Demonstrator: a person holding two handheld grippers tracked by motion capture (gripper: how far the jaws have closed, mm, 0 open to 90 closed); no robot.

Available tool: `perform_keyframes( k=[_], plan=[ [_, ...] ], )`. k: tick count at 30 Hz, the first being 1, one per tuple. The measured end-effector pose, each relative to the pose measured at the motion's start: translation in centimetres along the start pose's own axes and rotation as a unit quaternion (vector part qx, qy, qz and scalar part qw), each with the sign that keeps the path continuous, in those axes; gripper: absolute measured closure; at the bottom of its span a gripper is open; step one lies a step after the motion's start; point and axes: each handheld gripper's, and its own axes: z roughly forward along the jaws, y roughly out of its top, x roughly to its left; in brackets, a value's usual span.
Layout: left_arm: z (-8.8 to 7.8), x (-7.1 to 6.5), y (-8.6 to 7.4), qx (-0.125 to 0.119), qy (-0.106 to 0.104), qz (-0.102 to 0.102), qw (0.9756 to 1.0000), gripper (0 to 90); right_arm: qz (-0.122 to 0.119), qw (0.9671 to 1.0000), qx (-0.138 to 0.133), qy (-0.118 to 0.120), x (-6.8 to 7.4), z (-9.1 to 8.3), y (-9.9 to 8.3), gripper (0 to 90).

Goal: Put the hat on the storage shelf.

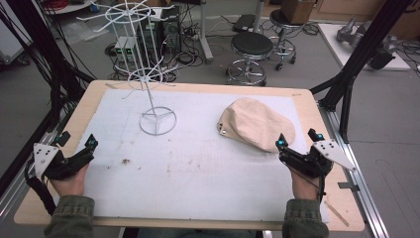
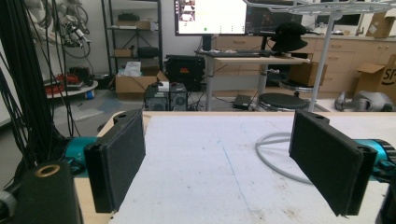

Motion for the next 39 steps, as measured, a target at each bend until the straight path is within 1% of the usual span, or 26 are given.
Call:
perform_keyframes(
  k=[1,2,3,5,6,7,8,10,13,14,16,18,20,26,29,32,33,34,39],
  plan=[
    [0.0,0.0,0.0,0.000,0.000,0.000,1.0000,18.7,-0.002,1.0000,0.001,0.000,-0.1,0.1,0.5,4.4],
    [0.0,0.0,0.0,0.000,-0.001,0.000,1.0000,18.7,-0.002,1.0000,0.001,0.000,-0.1,0.1,0.5,4.4],
    [0.0,0.0,0.0,0.000,-0.001,-0.001,1.0000,18.8,-0.008,1.0000,0.000,0.002,-0.2,0.3,1.3,4.4],
    [0.0,-0.1,0.0,0.001,-0.002,0.000,1.0000,18.7,-0.008,1.0000,0.001,0.005,-0.2,0.4,1.6,4.4],
    [0.0,-0.1,0.0,0.001,-0.002,0.000,1.0000,18.7,-0.016,0.9998,0.000,0.008,-0.2,0.6,2.1,4.4],
    [0.1,-0.2,-0.1,0.000,-0.002,-0.001,1.0000,18.8,-0.017,0.9998,0.000,0.009,-0.2,0.7,2.2,4.4],
    [0.1,-0.2,-0.1,0.001,-0.003,0.000,1.0000,18.7,-0.027,0.9996,0.000,0.009,-0.2,1.0,2.6,4.4],
    [0.1,-0.3,-0.1,0.001,-0.004,0.002,1.0000,18.7,-0.028,0.9996,0.003,0.010,-0.3,1.3,2.8,4.4],
    [0.1,-0.3,-0.1,0.001,-0.004,0.000,1.0000,18.8,-0.022,0.9997,0.008,0.008,-0.5,1.9,3.2,4.4],
    [0.1,-0.2,-0.1,0.001,-0.004,-0.001,1.0000,18.7,-0.015,0.9997,0.015,0.008,-0.7,2.3,3.5,4.3],
    [0.1,-0.1,-0.1,0.001,-0.003,-0.001,1.0000,18.8,-0.015,0.9997,0.015,0.008,-0.8,2.5,3.6,4.4],
    [0.1,-0.1,-0.1,0.001,-0.003,-0.002,1.0000,18.7,-0.018,0.9997,0.019,0.002,-0.9,3.0,3.9,4.4],
    [0.1,-0.1,-0.1,0.001,-0.003,-0.001,1.0000,18.7,-0.014,0.9997,0.022,0.001,-1.0,3.5,4.1,4.4],
    [0.1,-0.2,-0.1,0.001,-0.004,-0.001,1.0000,18.7,-0.010,0.9994,0.032,-0.005,-1.3,5.1,4.2,4.4],
    [0.2,-0.1,-0.1,0.001,-0.003,-0.001,1.0000,18.7,-0.012,0.9993,0.035,-0.006,-1.4,5.6,4.1,4.4],
    [0.2,-0.1,-0.2,0.002,-0.004,0.000,1.0000,18.7,-0.008,0.9991,0.041,-0.007,-1.5,6.2,4.1,4.4],
    [0.2,-0.2,-0.2,0.002,-0.005,0.000,1.0000,18.7,-0.009,0.9989,0.046,-0.010,-1.5,6.6,4.1,4.4],
    [0.2,-0.2,-0.1,0.002,-0.005,0.000,1.0000,18.7,-0.009,0.9989,0.046,-0.010,-1.5,6.6,4.1,4.4],
    [0.2,-0.1,-0.2,0.003,-0.005,0.001,1.0000,18.7,-0.018,0.9981,0.058,-0.011,-1.6,7.9,4.2,4.4]
  ],
)
